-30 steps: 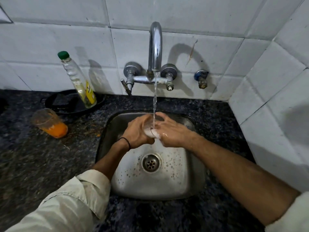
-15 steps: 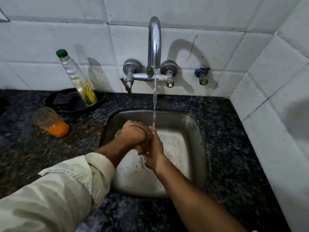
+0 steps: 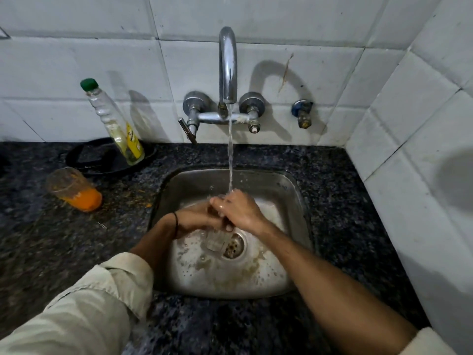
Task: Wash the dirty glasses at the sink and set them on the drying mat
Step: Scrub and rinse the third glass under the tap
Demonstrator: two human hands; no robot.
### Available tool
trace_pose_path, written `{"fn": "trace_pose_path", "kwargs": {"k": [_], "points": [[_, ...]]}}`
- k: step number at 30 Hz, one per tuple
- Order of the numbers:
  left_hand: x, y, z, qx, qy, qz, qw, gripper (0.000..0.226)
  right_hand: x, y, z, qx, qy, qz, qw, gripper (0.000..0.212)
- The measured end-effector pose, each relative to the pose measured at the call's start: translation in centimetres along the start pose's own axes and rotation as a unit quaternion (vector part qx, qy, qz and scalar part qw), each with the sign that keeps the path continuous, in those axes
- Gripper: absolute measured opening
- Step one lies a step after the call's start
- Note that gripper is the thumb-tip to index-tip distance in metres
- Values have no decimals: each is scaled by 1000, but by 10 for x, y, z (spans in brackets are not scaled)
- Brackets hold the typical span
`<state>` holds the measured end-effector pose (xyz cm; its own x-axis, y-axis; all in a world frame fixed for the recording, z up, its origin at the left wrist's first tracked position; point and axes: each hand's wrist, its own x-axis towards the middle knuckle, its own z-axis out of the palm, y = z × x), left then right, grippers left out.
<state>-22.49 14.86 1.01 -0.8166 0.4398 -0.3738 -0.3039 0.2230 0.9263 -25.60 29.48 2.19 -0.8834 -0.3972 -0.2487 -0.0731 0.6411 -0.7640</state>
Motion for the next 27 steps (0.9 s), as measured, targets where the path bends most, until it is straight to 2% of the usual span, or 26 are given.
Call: {"fn": "trace_pose_path", "kwargs": {"k": [2,3,4,6,8,9,10,11,12,14,16,17,18,20,22,23,24,25,27], "points": [[-1,-7,5,-110,2,48,993,29,-3,-11,-15,-9,-41,-74,996,39],[1,-6,10,-134,29,55,989,32,-3,-16,-19,-32,-25,-90,995,42],[3,-2,16,-115,83,66,988,34,-1,-20,-19,-69,12,-94,993,43],[14,6,30,12,240,76,968,24,-1,-28,-14,-135,114,-76,981,46],[25,13,47,128,393,75,907,5,-5,-37,-7,-174,173,-45,968,53],[29,15,53,139,433,78,887,4,-5,-38,-6,-194,182,-43,963,55],[31,13,54,129,439,84,885,4,-3,-39,-8,-215,180,-51,958,55],[30,12,51,97,414,101,899,10,-2,-41,-15,-234,168,-67,955,54],[26,13,46,44,360,115,925,22,-2,-41,-25,-235,140,-87,958,53],[12,16,30,-98,202,138,965,38,-4,-41,-50,-181,31,-137,973,50],[-1,23,19,-179,55,163,969,34,-10,-45,-64,-133,-33,-188,973,51],[-4,26,17,-185,38,170,967,29,-13,-49,-65,-129,-21,-198,971,53],[-2,29,18,-166,66,174,968,26,-15,-54,-63,-130,13,-191,973,54],[6,40,28,-56,214,166,961,19,-15,-62,-55,-141,102,-135,975,52],[19,49,42,111,390,143,903,6,-12,-66,-45,-163,160,-81,970,49],[21,51,47,147,440,139,875,5,-9,-66,-43,-174,170,-79,967,48],[23,51,46,144,447,145,871,6,-6,-65,-45,-186,171,-90,963,49],[22,50,42,103,410,154,893,12,-5,-65,-50,-197,159,-110,961,50],[12,52,27,-24,239,170,956,26,-5,-64,-67,-198,79,-167,963,53]]}}
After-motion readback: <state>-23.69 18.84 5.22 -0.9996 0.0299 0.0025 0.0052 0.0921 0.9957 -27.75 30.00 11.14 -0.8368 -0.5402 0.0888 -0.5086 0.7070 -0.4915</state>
